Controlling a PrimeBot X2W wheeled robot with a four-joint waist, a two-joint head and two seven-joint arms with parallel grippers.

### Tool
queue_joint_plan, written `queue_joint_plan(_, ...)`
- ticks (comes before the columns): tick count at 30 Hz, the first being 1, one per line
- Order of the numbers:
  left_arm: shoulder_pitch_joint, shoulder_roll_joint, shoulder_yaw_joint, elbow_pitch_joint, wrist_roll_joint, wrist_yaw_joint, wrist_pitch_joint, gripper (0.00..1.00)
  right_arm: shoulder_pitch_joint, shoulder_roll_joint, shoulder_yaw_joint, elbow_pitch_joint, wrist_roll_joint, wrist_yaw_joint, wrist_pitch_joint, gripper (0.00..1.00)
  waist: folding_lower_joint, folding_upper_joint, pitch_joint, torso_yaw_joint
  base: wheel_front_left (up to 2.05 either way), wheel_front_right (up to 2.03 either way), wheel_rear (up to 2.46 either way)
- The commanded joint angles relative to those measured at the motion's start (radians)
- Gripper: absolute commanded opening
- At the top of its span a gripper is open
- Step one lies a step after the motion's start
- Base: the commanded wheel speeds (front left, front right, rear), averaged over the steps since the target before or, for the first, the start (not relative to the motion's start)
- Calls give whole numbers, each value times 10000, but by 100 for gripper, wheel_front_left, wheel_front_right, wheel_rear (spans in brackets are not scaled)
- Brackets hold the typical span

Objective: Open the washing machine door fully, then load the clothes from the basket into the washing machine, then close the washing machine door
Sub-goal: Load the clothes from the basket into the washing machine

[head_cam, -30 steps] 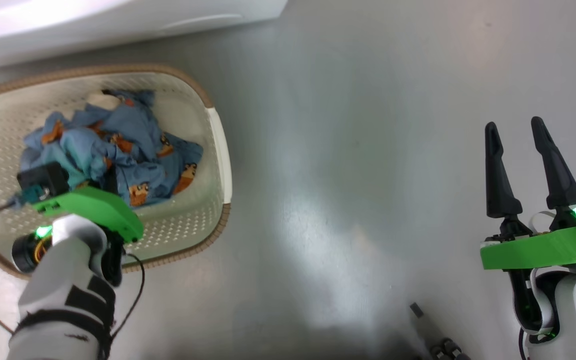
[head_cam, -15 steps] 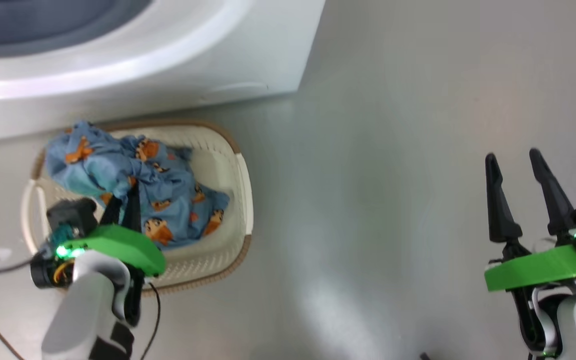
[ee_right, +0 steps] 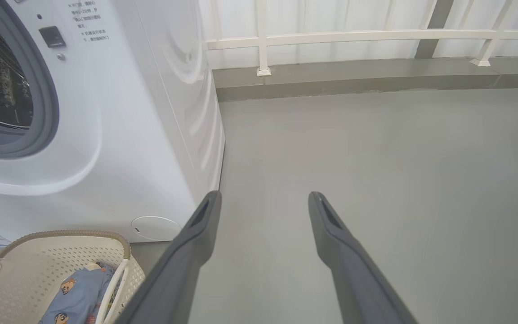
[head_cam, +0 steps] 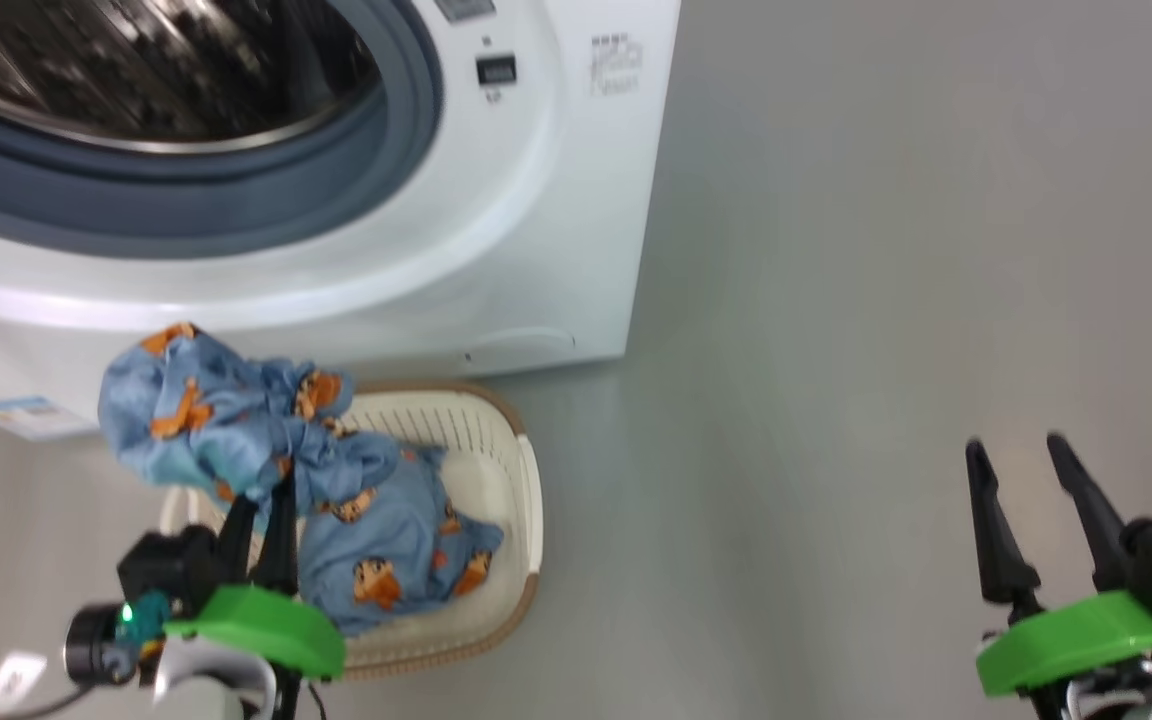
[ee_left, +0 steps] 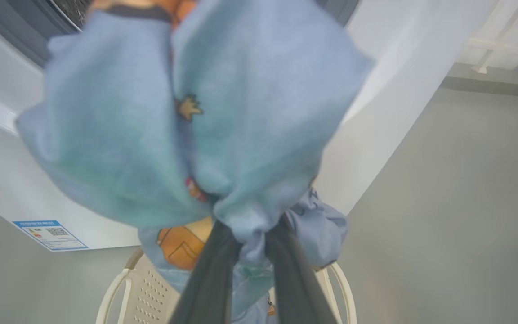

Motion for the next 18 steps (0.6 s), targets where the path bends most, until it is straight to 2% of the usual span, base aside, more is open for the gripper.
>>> queue_joint_plan(1,357,177,374,-468,113,86,-135,0,220,-67,202,-201,16,73,49,100,3,0,-1314,288,0,0,0)
queue_joint_plan(12,1791,304,564,-1373,259,69,-135,0,1259,80,228,-290,185,73,197,100,3,0,-2620,592,0,0,0)
queue_joint_plan(18,2058,366,495,-1576,225,58,-108,0,1507,111,265,-383,253,73,243,100,3,0,-2957,707,0,0,0)
